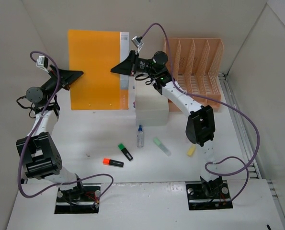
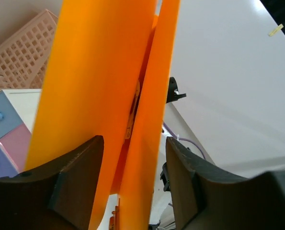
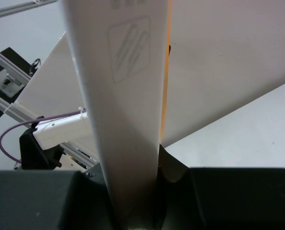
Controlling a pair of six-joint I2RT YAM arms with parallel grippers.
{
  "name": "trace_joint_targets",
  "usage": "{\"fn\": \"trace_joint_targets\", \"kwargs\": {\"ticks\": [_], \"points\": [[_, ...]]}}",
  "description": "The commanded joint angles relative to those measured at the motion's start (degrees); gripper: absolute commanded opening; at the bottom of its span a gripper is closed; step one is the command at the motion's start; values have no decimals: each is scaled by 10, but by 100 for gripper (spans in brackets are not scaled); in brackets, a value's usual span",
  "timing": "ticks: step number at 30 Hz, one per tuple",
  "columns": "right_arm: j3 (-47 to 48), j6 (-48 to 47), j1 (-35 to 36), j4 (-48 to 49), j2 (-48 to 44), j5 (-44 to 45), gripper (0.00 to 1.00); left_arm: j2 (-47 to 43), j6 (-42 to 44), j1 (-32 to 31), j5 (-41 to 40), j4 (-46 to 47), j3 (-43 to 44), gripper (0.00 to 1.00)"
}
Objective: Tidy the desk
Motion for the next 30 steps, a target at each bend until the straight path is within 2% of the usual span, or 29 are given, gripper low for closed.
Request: {"fn": "trace_joint_targets", "kwargs": {"ticks": [1,2,3,4,5,6,8,9,10,11,12,17,22,25,30], "points": [[46,-84,-1,24,-50,18,0,-35,24,9,20,133,12,52],[56,-117,-5,-15,-56,23,0,-37,21,14,15,132,13,54],[86,-217,-8,-65,-59,32,0,-39,18,20,13,132,14,56],[102,-264,-11,-167,-63,44,0,-46,15,30,7,132,17,57],[113,-297,-15,-197,-64,64,0,-49,10,36,-1,131,19,73],[133,-337,-26,-215,-64,74,0,-52,11,42,-2,127,21,74],[147,-350,-42,-234,-65,97,0,-65,24,60,-1,85,27,75],[167,-378,-57,-244,-66,105,0,-74,58,66,2,58,26,99],[172,-395,-64,-269,-71,117,0,-93,83,72,5,25,25,100],[176,-415,-72,-279,-77,134,0,-101,111,85,11,-47,23,100],[175,-454,-87,-301,-85,148,0,-111,142,93,11,-65,14,100],[138,-546,-135,-319,-148,250,0,-133,127,111,-17,-42,-31,100],[111,-590,-183,-345,-211,313,0,-180,239,105,-20,-196,-38,100],[52,-610,-209,-345,-259,357,0,-200,287,100,-18,-256,-44,100],[-17,-623,-254,-344,-321,352,0,-233,328,94,-16,-307,-75,100]]}}
